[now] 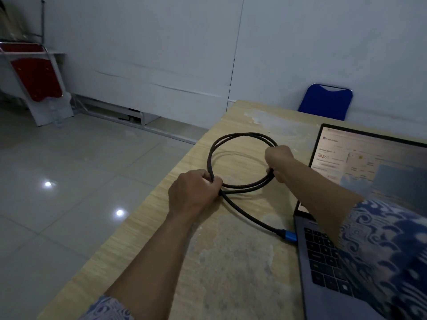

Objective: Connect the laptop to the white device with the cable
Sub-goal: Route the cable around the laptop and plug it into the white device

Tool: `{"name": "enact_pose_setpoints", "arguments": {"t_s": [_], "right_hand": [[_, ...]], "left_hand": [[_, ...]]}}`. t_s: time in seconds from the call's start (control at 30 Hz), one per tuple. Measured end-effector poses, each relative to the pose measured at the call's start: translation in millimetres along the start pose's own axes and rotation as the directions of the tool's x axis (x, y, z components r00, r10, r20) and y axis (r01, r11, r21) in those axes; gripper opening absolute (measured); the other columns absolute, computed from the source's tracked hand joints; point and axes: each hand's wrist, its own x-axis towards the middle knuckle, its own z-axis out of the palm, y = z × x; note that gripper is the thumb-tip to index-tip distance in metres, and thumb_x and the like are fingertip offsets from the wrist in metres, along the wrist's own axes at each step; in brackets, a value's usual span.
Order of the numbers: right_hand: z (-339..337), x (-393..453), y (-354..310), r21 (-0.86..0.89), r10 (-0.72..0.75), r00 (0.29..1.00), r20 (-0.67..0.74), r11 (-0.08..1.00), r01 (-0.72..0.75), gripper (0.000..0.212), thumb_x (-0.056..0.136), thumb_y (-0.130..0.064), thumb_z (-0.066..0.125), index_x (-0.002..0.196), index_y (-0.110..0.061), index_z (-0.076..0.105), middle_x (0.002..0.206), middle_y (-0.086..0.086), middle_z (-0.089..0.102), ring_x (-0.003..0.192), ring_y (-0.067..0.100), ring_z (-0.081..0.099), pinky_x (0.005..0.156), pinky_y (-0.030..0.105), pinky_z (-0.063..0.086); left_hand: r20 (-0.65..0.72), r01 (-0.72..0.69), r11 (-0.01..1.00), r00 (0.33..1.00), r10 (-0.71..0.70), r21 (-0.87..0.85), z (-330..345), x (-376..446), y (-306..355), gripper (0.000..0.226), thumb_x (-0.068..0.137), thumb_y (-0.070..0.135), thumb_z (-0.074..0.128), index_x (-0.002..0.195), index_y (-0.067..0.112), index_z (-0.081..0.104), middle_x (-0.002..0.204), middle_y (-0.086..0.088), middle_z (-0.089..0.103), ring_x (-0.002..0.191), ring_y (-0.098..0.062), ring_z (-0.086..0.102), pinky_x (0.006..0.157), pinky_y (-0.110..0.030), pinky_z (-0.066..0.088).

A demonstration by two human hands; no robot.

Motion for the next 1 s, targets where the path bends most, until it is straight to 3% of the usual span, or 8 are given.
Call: {"name": "enact_pose_setpoints", "arguments": {"t_s": [0.17,0.33,0.47,0.6,0.73,0.83,0.93,1.0], "right_hand": [[2.8,10.2,-6.9,-0.204,-0.088,0.994,0.068,0.974,0.1,0.034,0.099,-0.014,0.038,0.125,0.004,0.052,0.082,0.011,0.051,0.069,0.022,0.048,0.058,0.033,0.039],[12.0,7.2,-1.6,-0.171,-0.127,0.98,0.152,0.974,0.152,0.053,0.102,-0.014,0.033,0.154,-0.01,0.026,0.154,0.014,0.034,0.102,0.025,0.046,0.076,0.033,0.037],[14.8,-11.2,17.6,-0.391,-0.073,0.997,0.039,0.916,0.083,0.058,0.097,-0.026,0.047,0.149,-0.008,0.028,0.154,0.017,0.025,0.127,0.038,0.042,0.096,0.038,0.042],[8.1,-28.7,37.7,-0.506,0.057,0.998,0.038,0.862,-0.03,0.069,0.088,-0.038,0.057,0.142,-0.007,0.028,0.144,0.02,0.023,0.125,0.039,0.036,0.102,0.044,0.039],[14.0,-31.9,40.8,-0.521,0.126,0.986,0.108,0.852,-0.051,0.058,0.087,-0.036,0.056,0.134,-0.007,0.041,0.136,0.018,0.033,0.117,0.034,0.041,0.098,0.039,0.044],[15.9,-22.7,36.7,-0.357,0.109,0.989,0.105,0.932,-0.065,0.042,0.088,-0.025,0.054,0.124,-0.003,0.048,0.131,0.021,0.046,0.119,0.037,0.045,0.099,0.044,0.047],[17.0,-8.0,31.6,0.031,0.042,0.992,0.116,0.998,-0.045,0.038,0.092,-0.012,0.053,0.128,-0.004,0.047,0.12,0.019,0.056,0.1,0.034,0.059,0.076,0.039,0.051],[23.9,-5.4,27.5,0.336,0.032,0.977,0.21,0.936,-0.103,0.034,0.095,-0.003,0.044,0.125,-0.019,0.042,0.108,0.01,0.061,0.079,0.025,0.064,0.064,0.035,0.05]], "left_hand": [[0.03,-0.017,0.997,0.999,0.014,0.073,5.4,-1.1,-4.7,0.035,0.074,0.065,0.049,0.084,0.034,0.063,0.067,0.016,0.057,0.067,-0.01,0.056,0.065,-0.032,0.04],[0.054,0.0,0.996,0.999,-0.005,0.089,4.1,2.0,-6.6,0.053,0.07,0.063,0.049,0.108,0.027,0.057,0.082,0.008,0.053,0.081,-0.018,0.048,0.073,-0.036,0.036],[0.089,-0.077,0.993,0.994,0.069,0.086,4.0,2.2,-6.8,0.063,0.077,0.056,0.046,0.134,0.033,0.048,0.101,0.006,0.063,0.096,-0.021,0.051,0.082,-0.04,0.037],[0.108,-0.109,0.989,0.989,0.098,0.097,5.1,0.4,-0.4,0.038,0.08,0.052,0.041,0.101,0.038,0.069,0.093,0.008,0.065,0.088,-0.018,0.05,0.077,-0.035,0.036],[0.101,-0.101,0.989,0.991,0.09,0.11,2.3,0.6,-6.2,0.023,0.077,0.051,0.047,0.08,0.037,0.064,0.08,0.013,0.062,0.084,-0.017,0.052,0.075,-0.034,0.037],[0.112,-0.103,0.991,0.989,0.092,0.091,2.2,1.3,-11.1,0.023,0.075,0.053,0.048,0.078,0.037,0.064,0.075,0.015,0.062,0.081,-0.015,0.054,0.072,-0.033,0.036],[0.113,-0.115,0.99,0.988,0.106,0.078,1.4,1.7,-7.1,0.023,0.077,0.052,0.049,0.081,0.038,0.066,0.074,0.017,0.063,0.081,-0.012,0.055,0.072,-0.032,0.037],[0.117,-0.108,0.991,0.988,0.099,0.075,1.3,2.3,-7.4,0.02,0.078,0.05,0.052,0.085,0.039,0.067,0.075,0.019,0.063,0.083,-0.01,0.055,0.073,-0.032,0.037]]}}
